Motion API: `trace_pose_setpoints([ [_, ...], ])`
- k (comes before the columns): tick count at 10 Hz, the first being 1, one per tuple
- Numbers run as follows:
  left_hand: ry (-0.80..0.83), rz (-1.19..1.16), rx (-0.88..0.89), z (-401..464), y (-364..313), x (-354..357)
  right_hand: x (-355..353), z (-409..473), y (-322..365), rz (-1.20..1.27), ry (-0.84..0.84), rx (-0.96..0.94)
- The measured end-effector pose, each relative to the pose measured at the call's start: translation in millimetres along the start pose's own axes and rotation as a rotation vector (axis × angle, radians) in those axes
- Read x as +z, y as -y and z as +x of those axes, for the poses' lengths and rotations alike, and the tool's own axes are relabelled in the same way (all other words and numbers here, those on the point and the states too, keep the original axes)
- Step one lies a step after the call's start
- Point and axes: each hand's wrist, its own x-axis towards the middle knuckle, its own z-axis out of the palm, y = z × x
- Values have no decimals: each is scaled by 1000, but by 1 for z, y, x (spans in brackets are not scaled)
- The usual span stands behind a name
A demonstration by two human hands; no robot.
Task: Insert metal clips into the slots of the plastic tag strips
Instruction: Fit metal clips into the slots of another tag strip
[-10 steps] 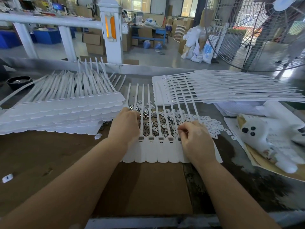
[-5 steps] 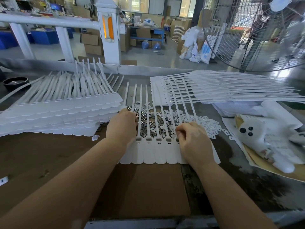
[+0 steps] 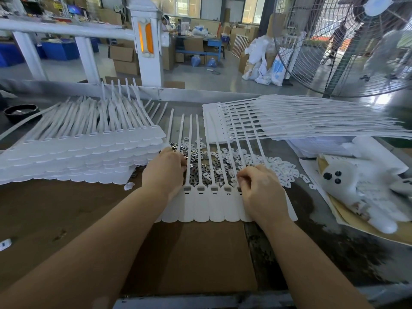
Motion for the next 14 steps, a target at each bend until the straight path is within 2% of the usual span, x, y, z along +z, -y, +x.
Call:
trace_pose_setpoints([
  [4, -87, -25, 36, 4, 3, -7, -1, 0, 0, -3, 15, -8],
  [5, -91, -258, 17, -3, -4, -10, -1, 0, 0, -6, 13, 3],
  [6, 31, -648, -32, -18, -17, -10, -1, 0, 1, -5, 15, 8],
  [8, 190, -1087, -93, -35, -41, 0, -5, -1, 2, 100, -31, -3],
  [11, 209, -1063, -85, -36, -50, 3, -11, -5, 11, 367, -30, -160],
  [12, 203, -1030, -65, -36, -52, 5, -9, -4, 9, 412, 21, -140],
  [14, 214, -1060, -67, -38, -49, 6, -7, -3, 5, 470, 16, -110],
])
